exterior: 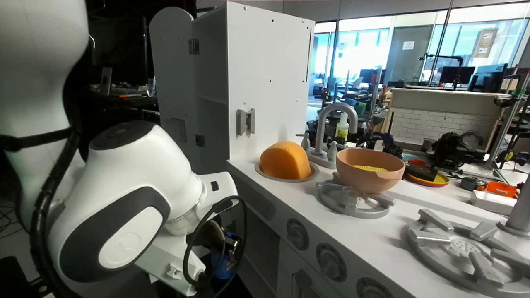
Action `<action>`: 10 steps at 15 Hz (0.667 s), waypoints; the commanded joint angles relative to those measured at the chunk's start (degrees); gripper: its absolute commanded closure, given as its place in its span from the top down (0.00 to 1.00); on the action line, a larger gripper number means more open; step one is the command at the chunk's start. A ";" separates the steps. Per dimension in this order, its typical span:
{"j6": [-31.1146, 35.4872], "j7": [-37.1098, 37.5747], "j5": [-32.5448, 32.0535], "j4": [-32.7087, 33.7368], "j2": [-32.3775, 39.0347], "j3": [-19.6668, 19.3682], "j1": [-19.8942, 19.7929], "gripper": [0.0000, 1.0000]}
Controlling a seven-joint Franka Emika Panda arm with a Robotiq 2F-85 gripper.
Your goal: Put the blue and yellow objects into the bottom cabinet.
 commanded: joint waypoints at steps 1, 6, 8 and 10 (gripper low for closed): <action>7.21 0.53 0.90 6.08 5.56 -1.33 1.57 0.23; 9.17 0.00 1.03 12.98 11.97 -3.20 2.98 0.23; 10.51 -0.05 1.15 15.00 14.04 -3.66 3.46 0.23; 11.14 -0.03 1.28 16.99 15.74 -3.98 3.90 0.23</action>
